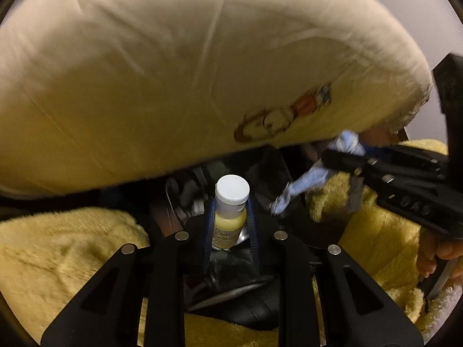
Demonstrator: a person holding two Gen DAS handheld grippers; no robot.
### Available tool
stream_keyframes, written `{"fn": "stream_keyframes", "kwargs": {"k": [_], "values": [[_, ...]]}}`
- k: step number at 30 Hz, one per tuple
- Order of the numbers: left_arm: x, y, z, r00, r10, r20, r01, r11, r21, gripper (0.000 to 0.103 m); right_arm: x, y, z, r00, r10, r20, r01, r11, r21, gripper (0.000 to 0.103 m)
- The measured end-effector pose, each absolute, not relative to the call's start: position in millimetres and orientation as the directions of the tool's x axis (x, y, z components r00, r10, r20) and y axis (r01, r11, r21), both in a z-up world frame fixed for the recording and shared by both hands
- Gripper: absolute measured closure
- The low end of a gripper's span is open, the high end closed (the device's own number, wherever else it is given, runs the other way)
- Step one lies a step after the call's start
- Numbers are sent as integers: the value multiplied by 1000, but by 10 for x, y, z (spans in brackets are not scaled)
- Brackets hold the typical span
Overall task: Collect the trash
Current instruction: 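Lower both tools into the bin and release the bottle and cloth toy, then raise both open tools back over the bed items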
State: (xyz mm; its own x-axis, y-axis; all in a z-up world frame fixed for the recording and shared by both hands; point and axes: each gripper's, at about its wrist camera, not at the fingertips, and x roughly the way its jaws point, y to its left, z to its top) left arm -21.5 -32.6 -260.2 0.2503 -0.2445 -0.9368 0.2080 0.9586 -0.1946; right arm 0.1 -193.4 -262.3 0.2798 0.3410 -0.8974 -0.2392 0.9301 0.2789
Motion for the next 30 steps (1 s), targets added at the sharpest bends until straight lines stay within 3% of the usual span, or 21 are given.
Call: {"fn": "stream_keyframes", "kwargs": {"k": [11, 13, 16, 21, 27, 30], "values": [[-161, -342, -2843, 159, -239, -958, 188, 960, -208, 83, 94, -1888, -2780, 220, 380, -898, -229, 915, 331, 67], [-160, -332, -2844, 162, -234, -959, 181, 962, -204, 78, 119, -1918, -2778, 218, 380, -899, -217, 917, 334, 65], [-155, -287, -2792, 179, -223, -958, 170, 966, -193, 71, 148, -1945, -2788, 222, 384, -896, -197, 918, 345, 48], [-128, -212, -2623, 232, -209, -950, 156, 972, -176, 57, 185, -2046, -2662, 262, 392, -882, -170, 918, 358, 37], [-64, -106, -2198, 360, -185, -914, 158, 978, -135, 35, 228, -2196, -2203, 411, 346, -843, -178, 938, 298, 19], [8, -29, -1940, 430, -181, -885, 150, 980, -127, 30, 303, -2286, -1946, 488, 321, -812, -173, 947, 271, 15]]}}
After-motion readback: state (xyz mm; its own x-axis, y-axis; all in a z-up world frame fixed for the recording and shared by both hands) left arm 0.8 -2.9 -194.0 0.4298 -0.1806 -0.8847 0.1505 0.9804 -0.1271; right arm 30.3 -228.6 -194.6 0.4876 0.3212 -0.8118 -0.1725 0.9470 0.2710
